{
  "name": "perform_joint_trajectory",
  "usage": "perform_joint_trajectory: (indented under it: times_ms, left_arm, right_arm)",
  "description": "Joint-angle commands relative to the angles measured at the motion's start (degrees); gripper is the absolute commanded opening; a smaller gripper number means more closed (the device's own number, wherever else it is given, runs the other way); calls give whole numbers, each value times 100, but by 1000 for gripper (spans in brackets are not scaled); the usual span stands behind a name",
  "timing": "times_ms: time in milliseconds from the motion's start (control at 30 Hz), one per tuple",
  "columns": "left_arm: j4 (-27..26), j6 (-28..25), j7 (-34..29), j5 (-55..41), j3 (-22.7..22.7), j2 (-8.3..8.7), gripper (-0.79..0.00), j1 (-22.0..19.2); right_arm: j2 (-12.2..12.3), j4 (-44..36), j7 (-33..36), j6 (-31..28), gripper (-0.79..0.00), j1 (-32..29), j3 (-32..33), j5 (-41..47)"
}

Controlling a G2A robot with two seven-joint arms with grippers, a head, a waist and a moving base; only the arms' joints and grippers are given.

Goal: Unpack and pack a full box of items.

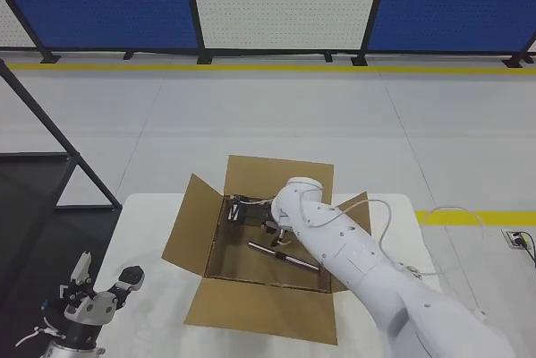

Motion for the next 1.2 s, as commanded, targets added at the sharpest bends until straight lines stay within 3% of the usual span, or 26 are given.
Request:
perform_joint_trajectory:
  times_ms: [0, 167, 333, 467, 533, 667, 800, 967, 1167]
  left_arm:
    - [0, 0, 0, 0, 0, 0, 0, 0]
    - [0, 0, 0, 0, 0, 0, 0, 0]
    - [0, 0, 0, 0, 0, 0, 0, 0]
    - [0, 0, 0, 0, 0, 0, 0, 0]
    - [0, 0, 0, 0, 0, 0, 0, 0]
    - [0, 0, 0, 0, 0, 0, 0, 0]
    - [0, 0, 0, 0, 0, 0, 0, 0]
    - [0, 0, 0, 0, 0, 0, 0, 0]
    - [0, 0, 0, 0, 0, 0, 0, 0]
  right_arm:
    - [145, -312, 91, 17, -394, -56, 68, -44]
    - [621, -1380, 589, 10, -329, -288, 346, -161]
    - [1257, -2882, 1169, 125, -252, -776, 903, -329]
    - [1843, -4382, 1591, 94, -132, -1471, 1616, -612]
    - [2112, -5153, 1800, 94, -9, -1917, 2059, -740]
    - [2511, -6438, 1842, 171, 0, -2835, 2971, -900]
    - [2762, -7295, 1581, 98, 0, -3596, 3767, -927]
    - [2918, -7763, 1238, 207, 0, -4216, 4528, -647]
    - [2945, -7846, 1340, 293, 0, -4330, 4667, -588]
